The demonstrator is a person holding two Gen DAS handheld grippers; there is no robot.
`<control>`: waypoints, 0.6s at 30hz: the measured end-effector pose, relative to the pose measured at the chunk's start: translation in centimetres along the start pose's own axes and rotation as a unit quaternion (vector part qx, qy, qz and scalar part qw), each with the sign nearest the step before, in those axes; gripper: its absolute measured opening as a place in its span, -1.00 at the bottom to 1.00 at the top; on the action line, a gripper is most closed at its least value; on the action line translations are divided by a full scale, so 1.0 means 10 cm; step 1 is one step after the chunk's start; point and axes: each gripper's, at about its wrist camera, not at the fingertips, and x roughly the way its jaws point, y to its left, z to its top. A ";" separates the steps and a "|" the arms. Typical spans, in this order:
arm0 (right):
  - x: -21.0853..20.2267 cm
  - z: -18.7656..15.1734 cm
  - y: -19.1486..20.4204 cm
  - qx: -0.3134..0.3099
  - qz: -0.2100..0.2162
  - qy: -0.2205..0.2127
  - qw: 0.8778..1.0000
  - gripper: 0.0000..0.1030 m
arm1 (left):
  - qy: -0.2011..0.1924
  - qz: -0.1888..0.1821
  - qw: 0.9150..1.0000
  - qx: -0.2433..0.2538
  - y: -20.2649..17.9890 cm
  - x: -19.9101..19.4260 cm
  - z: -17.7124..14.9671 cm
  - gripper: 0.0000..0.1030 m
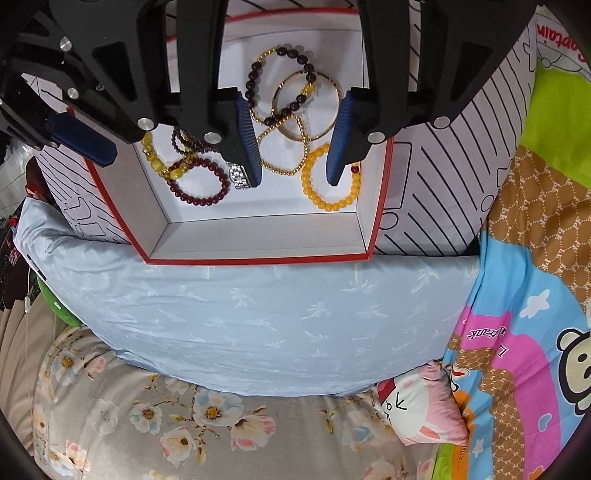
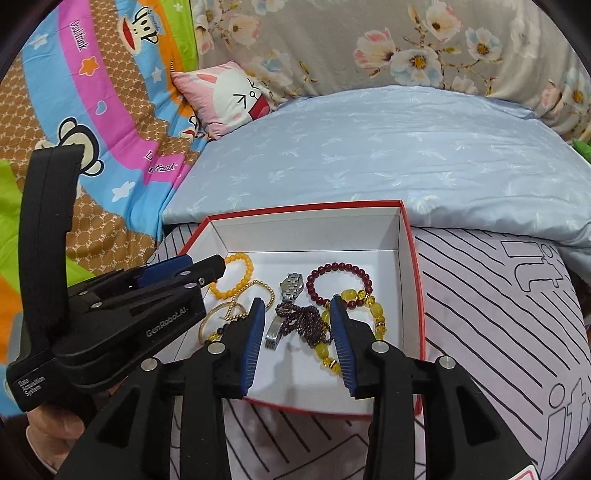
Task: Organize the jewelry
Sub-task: 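Withdraw both tools from the box back to the silver jewelry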
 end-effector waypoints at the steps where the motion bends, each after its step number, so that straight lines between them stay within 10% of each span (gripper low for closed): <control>1: -0.03 -0.01 0.01 0.000 0.001 -0.002 1.000 -0.30 | -0.001 0.000 1.000 0.001 -0.01 -0.03 -0.01 -0.32; 18: -0.60 -0.34 0.07 0.006 -0.004 -0.014 1.000 -0.27 | -0.016 0.006 1.000 -0.005 0.01 -0.60 -0.34 -0.10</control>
